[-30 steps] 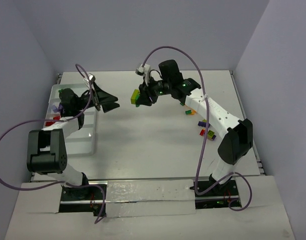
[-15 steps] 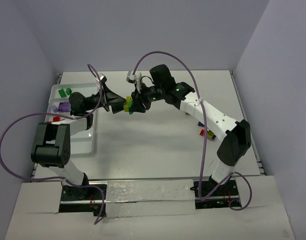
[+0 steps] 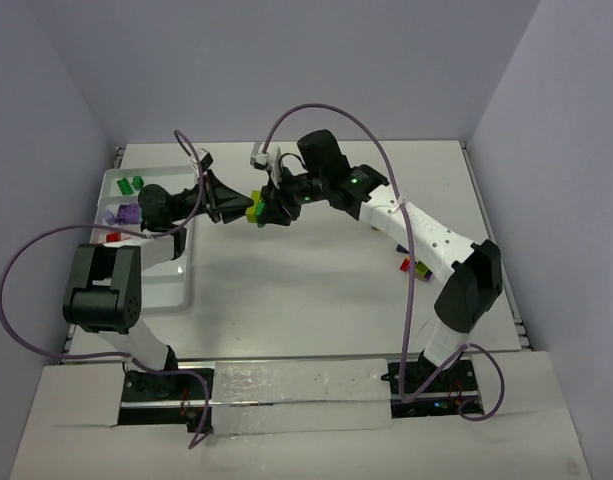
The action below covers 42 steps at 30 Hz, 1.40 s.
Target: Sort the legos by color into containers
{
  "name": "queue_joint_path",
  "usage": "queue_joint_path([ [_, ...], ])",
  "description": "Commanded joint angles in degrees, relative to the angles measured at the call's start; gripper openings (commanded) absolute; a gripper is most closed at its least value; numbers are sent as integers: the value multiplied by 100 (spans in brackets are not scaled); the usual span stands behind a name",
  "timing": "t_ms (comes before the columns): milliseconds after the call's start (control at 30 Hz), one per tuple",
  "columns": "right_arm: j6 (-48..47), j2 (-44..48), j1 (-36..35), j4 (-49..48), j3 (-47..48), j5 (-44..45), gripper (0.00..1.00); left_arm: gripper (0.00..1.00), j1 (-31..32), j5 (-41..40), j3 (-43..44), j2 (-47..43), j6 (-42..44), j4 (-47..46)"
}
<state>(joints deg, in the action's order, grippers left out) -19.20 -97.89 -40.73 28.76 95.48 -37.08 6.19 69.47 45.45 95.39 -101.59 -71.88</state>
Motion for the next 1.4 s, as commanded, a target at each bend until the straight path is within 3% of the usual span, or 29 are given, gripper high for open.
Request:
queue_joint_path([
  [0,101,170,9,-48,102,93,0,0,-205,92,6,-60,240,-516],
  [100,92,233,99,-13,111,116,0,0,-593,165,-116,-171,742,-84],
  [167,118,276,175,4,111,102,0,0,-950,243,-174,-274,1190,754],
  [267,127,342,323,24,108,70,0,0,-1558,447,-118,-470,2712,2232],
  [333,136,378,394,51,90,52,0,0,-2003,448,229,-619,4822,4842],
  [367,135,403,426,51,57,52,0,0,-2140,60,545,-714,6054,6313],
  [400,127,428,444,51,30,61,0,0,-2296,-351,1257,-714,8152,8893],
  [433,127,430,462,51,-7,70,0,0,-2303,-435,1292,-701,8253,8986],
  [467,127,459,492,43,-73,77,0,0,-2375,-1633,1703,-759,9451,9997],
  [500,127,463,503,35,-104,78,0,0,-2459,-2284,1742,-864,9740,10347],
  [667,108,420,559,-21,-253,134,0,0,-2685,-5084,1176,-1932,10408,10241],
  [800,59,345,582,-23,-203,214,0,0,-2731,-6156,951,-2241,10927,10130],
  [967,24,288,599,22,-170,299,0,0,-2813,-6793,929,-1974,11387,10044],
  [1367,-75,226,654,200,-104,482,0,0,-2999,-7246,570,-1564,11864,9490],
])
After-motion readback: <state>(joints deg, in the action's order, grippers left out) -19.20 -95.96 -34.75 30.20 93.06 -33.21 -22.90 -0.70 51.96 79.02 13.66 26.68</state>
